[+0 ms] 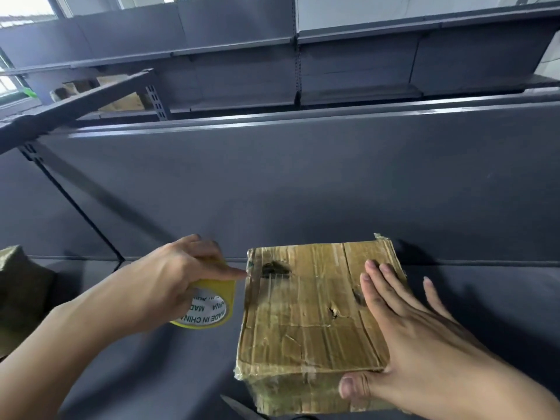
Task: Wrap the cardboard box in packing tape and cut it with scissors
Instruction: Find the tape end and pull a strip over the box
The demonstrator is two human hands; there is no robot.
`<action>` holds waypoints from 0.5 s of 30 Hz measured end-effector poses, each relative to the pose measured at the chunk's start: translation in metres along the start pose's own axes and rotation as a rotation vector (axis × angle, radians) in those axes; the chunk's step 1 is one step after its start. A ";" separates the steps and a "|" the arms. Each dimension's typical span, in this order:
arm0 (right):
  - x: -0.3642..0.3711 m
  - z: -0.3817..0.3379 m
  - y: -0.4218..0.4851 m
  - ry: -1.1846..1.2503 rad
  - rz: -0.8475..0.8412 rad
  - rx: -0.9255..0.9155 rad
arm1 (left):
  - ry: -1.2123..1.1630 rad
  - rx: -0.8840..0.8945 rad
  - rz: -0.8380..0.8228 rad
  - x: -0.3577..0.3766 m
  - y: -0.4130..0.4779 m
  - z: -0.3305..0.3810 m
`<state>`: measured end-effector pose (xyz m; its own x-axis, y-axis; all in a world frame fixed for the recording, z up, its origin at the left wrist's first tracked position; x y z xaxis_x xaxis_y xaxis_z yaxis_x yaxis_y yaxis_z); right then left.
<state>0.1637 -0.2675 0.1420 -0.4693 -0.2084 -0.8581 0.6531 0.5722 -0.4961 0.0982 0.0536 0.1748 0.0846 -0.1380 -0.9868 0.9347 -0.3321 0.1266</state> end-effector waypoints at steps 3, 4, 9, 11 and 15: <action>0.000 -0.003 -0.001 0.002 0.000 -0.002 | 0.001 0.018 0.028 0.016 -0.011 0.001; 0.000 -0.004 -0.001 -0.001 -0.004 -0.001 | 0.012 0.016 0.043 0.024 -0.015 0.001; -0.005 -0.007 -0.002 -0.037 -0.044 0.019 | -0.020 -0.002 0.145 0.056 -0.029 0.005; -0.008 -0.011 -0.001 -0.034 -0.055 0.035 | -0.058 -0.004 0.187 0.066 -0.031 0.007; -0.014 -0.032 0.003 0.013 -0.061 0.133 | -0.190 0.000 0.327 0.082 -0.029 0.011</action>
<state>0.1533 -0.2373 0.1569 -0.5176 -0.2289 -0.8244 0.6958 0.4481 -0.5613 0.0748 0.0420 0.0912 0.3133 -0.4074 -0.8578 0.8687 -0.2419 0.4321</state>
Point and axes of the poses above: each hand's wrist, its own y-axis towards the middle knuckle, its own x-axis out of the palm, z = x × y, the point moved 2 cm from there along y, towards the middle knuckle, and after that the axes turned 1 degree about z, right-handed, at the moved point
